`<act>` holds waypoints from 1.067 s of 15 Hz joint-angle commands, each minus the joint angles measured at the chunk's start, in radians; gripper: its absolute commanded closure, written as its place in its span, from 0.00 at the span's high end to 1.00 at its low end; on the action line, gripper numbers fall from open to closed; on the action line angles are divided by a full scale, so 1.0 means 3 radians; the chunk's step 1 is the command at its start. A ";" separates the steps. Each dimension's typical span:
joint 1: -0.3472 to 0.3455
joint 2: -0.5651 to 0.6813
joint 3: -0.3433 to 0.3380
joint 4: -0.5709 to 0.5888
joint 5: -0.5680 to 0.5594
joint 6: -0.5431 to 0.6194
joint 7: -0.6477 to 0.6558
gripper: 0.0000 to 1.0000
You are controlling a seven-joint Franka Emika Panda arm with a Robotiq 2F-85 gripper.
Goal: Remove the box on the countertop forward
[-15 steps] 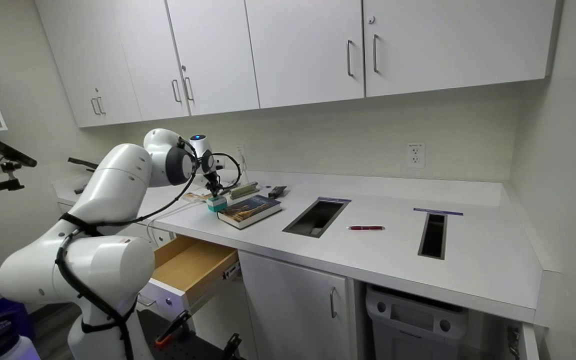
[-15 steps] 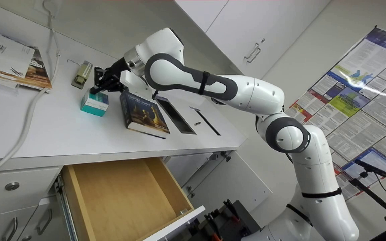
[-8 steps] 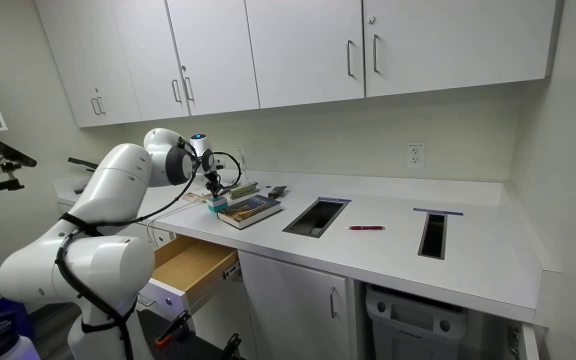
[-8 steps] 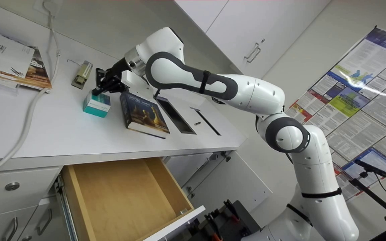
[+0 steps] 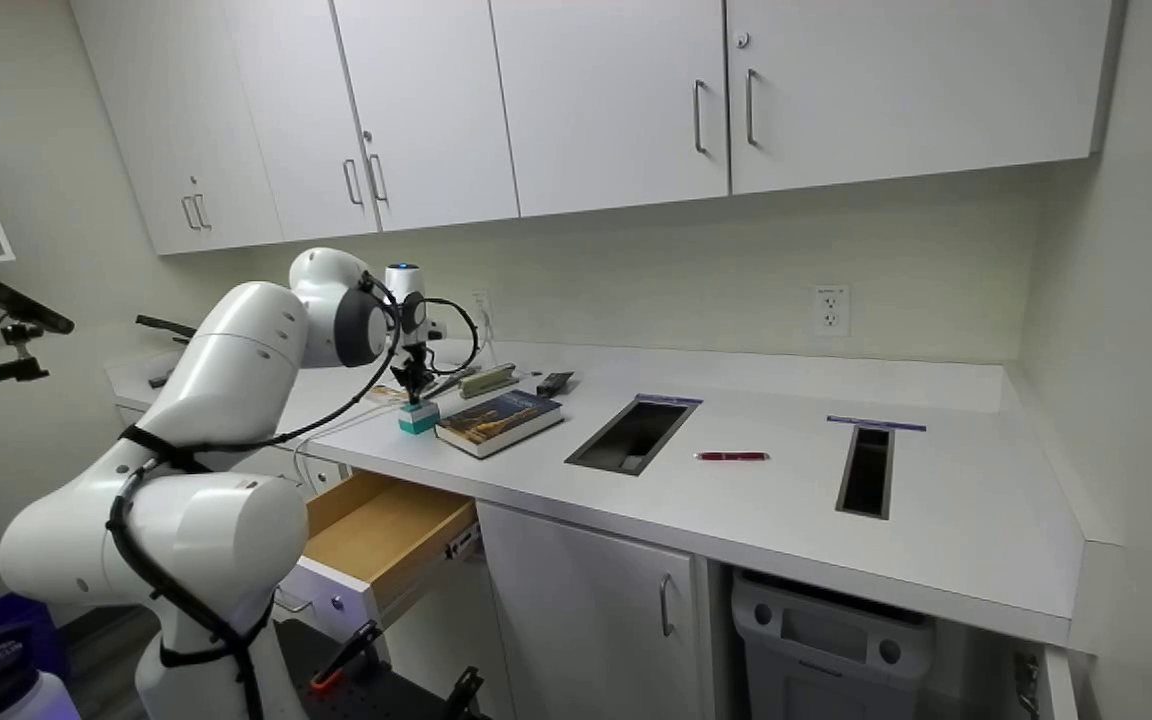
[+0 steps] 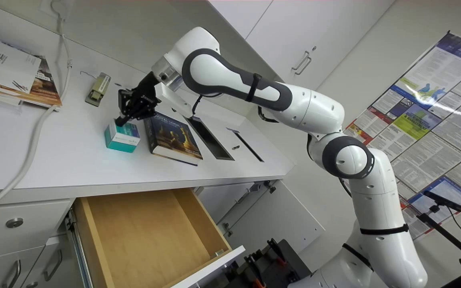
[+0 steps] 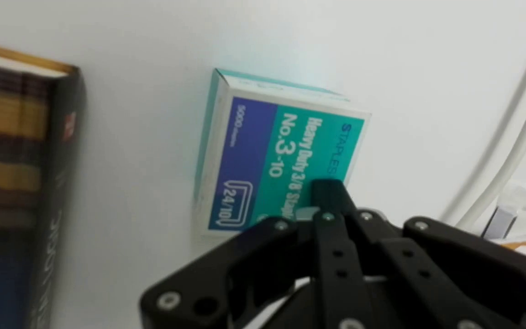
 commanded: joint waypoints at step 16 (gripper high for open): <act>-0.0051 -0.0305 0.0264 -0.0189 -0.0039 -0.0629 -0.0247 0.00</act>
